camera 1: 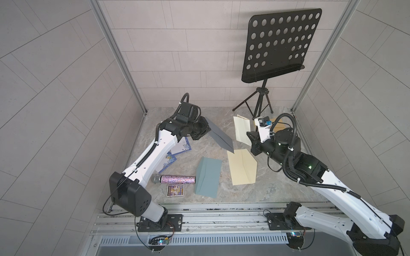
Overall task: Take the letter paper out of the envelope
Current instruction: Place the envelope at the center of the board.
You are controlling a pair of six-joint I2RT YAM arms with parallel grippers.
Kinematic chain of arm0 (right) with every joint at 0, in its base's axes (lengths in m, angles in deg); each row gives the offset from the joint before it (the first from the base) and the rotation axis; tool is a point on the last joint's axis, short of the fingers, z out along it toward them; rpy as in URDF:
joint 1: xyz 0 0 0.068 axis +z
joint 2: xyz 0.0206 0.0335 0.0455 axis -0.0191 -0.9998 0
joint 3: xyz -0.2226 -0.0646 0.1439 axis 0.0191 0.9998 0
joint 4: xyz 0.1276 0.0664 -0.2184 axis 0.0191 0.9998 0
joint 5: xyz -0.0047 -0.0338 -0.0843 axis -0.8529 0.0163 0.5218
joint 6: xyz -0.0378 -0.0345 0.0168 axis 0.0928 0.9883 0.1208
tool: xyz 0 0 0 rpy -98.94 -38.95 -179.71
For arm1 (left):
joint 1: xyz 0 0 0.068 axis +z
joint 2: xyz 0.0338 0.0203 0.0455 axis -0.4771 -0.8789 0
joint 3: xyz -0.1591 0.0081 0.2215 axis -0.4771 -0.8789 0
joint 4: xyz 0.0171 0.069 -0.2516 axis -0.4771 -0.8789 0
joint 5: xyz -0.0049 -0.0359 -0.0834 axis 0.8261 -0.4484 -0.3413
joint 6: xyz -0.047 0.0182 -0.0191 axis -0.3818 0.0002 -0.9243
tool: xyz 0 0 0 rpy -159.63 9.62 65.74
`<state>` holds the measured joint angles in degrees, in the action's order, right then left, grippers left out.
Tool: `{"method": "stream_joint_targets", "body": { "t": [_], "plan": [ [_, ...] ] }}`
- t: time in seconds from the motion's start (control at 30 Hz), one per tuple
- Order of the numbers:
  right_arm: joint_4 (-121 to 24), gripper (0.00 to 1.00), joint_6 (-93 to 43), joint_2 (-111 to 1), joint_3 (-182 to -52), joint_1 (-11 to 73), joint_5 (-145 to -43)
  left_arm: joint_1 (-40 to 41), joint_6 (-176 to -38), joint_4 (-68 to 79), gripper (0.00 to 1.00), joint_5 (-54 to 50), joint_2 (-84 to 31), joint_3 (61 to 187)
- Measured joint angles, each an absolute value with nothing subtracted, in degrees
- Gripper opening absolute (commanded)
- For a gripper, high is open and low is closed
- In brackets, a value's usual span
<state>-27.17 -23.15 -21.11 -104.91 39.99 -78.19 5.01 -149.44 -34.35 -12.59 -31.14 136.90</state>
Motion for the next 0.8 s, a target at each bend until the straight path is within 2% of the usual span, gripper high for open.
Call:
{"method": "stream_joint_targets", "body": {
  "t": [0.47, 0.67, 0.8],
  "plan": [
    [-26.78, 0.0, -36.86, -19.95, -102.44, 31.86, -84.38, 12.18, -154.16, -7.6, 0.0, -9.11, -47.92, 133.92],
    [-26.78, 0.0, -40.03, -19.75, -101.04, 30.61, -87.42, 15.11, -153.92, -3.49, 0.0, -10.51, -57.74, 135.65],
    [-26.43, 0.0, -41.14, -19.73, -99.81, 30.37, -88.73, 16.59, -153.85, -2.2, 0.0, -11.14, -59.57, 134.99]
  ]
}}
